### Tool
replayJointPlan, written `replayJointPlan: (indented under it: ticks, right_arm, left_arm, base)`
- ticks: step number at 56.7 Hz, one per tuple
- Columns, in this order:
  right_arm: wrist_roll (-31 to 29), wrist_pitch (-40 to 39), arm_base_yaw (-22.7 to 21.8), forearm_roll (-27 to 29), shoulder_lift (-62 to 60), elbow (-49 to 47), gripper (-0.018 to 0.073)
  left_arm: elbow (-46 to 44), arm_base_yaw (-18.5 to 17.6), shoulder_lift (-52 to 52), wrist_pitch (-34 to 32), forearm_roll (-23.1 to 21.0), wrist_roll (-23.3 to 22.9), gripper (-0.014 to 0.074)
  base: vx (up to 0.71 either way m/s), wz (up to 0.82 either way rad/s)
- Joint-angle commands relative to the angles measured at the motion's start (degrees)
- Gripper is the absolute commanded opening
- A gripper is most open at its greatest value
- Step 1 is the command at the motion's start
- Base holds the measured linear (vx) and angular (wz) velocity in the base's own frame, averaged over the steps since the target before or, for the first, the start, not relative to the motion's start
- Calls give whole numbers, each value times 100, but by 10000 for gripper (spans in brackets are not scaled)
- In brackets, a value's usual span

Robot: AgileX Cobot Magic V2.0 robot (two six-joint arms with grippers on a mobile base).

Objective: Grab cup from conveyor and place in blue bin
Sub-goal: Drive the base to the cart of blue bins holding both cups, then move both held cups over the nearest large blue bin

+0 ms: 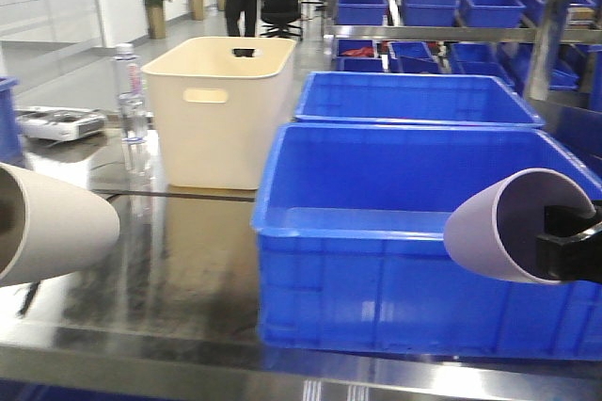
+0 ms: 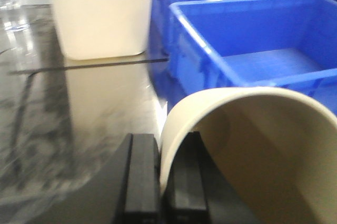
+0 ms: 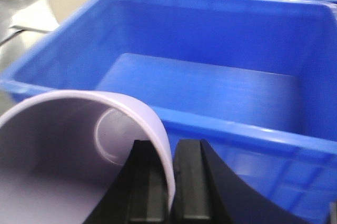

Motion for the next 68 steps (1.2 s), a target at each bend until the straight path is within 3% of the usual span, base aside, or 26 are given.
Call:
replayJointPlan:
  ticks: [1, 28, 68]
  right_arm:
    - [-5, -505, 6, -119, -73, -176, -9]
    - [-5, -505, 6, -119, -73, -176, -9]
    - [-5, -505, 6, -119, -73, -176, -9]
  left_arm:
    - [-155, 7, -57, -390, -238, -21, -6]
    - [-155, 7, -57, -390, -238, -21, -6]
    - [-155, 7, -57, -390, -238, -21, -6]
  base:
    - [16, -38]
    - [13, -26]
    - [10, -3]
